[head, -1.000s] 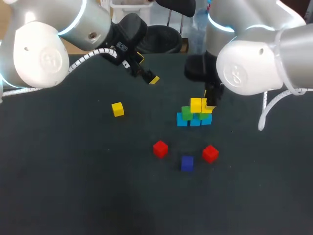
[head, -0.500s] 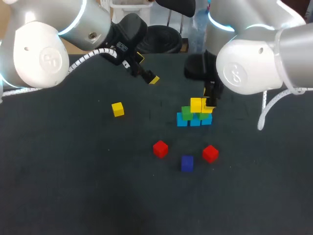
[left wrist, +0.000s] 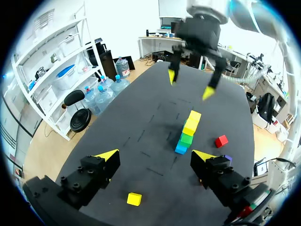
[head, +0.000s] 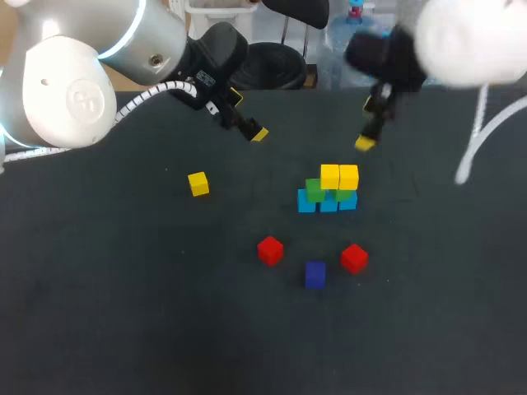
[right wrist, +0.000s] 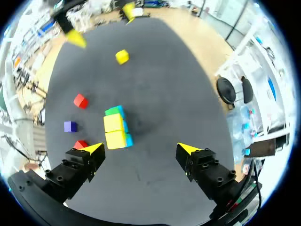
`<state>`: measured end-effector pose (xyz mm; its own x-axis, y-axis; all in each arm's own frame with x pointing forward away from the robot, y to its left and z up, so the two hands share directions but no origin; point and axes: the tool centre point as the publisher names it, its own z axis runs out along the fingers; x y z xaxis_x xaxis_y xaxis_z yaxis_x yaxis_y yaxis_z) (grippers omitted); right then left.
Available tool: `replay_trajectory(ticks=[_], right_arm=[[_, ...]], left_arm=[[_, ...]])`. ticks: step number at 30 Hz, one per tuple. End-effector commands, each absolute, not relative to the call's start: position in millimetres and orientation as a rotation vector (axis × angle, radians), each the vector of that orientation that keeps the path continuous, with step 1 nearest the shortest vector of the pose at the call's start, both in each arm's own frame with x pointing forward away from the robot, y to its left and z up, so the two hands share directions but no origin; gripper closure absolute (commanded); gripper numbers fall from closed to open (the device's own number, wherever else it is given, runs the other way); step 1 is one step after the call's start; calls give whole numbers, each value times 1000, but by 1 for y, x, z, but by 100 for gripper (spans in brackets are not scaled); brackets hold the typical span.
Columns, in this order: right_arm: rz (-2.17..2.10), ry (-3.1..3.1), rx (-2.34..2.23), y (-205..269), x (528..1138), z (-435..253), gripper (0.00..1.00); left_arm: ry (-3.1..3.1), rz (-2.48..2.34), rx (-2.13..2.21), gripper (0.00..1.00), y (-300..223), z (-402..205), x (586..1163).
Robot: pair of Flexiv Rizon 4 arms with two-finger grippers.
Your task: Place the blue cubes, place green cubes on the blue cubes, place the yellow cubes on the green cubes, then place the red cubes on the yellow cubes, and place purple cube on the red cubes.
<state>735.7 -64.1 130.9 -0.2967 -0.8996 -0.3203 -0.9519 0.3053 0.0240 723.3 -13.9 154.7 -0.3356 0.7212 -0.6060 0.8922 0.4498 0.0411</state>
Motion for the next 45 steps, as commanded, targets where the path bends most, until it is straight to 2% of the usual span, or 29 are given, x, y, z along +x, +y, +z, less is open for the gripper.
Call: replay_trajectory(ticks=[1, 10, 22, 40, 45], right_arm=[[347, 2275, -1536, -88, 734, 148, 0], [262, 2280, -1309, -119, 748, 155, 0], [330, 2114, -936, -133, 763, 178, 0], [165, 2087, -769, -187, 773, 217, 0], [185, 2102, -751, -190, 772, 218, 0]], left_arm=[[2157, -399, 1344, 0, -15, 155, 724], [2204, -368, 1330, 0, -2, 152, 728], [2283, -186, 1419, 0, 38, 155, 734], [2312, -130, 1320, 0, 68, 145, 721], [2320, -121, 1304, 0, 71, 138, 720]])
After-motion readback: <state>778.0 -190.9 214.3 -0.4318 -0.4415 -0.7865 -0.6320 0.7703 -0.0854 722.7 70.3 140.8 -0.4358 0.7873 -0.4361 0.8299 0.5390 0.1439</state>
